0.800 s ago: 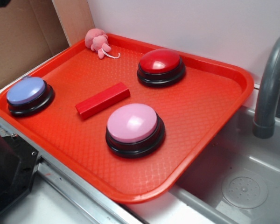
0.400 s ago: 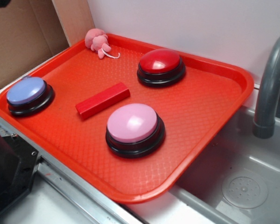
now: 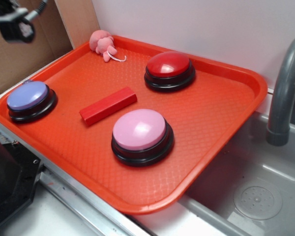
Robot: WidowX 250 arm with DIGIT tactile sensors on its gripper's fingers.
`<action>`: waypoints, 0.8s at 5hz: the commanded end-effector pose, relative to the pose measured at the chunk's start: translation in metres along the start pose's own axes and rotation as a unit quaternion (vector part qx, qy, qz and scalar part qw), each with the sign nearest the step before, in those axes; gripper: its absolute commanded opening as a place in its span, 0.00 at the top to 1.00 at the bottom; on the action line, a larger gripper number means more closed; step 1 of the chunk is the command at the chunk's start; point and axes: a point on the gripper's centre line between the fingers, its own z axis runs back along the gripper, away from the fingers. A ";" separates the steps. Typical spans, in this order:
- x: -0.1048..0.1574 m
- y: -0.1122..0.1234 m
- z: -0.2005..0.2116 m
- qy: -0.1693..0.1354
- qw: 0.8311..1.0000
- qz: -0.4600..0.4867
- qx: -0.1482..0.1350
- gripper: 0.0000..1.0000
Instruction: Push the purple button.
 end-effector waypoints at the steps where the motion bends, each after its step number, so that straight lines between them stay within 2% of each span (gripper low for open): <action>1: 0.036 0.036 -0.042 0.002 0.996 -0.048 0.075 0.00; 2: 0.044 0.055 -0.058 0.003 0.986 -0.153 0.072 0.00; 3: 0.044 0.065 -0.069 0.005 0.970 -0.238 0.048 0.00; 4: 0.041 0.067 -0.072 -0.020 0.958 -0.281 0.049 0.00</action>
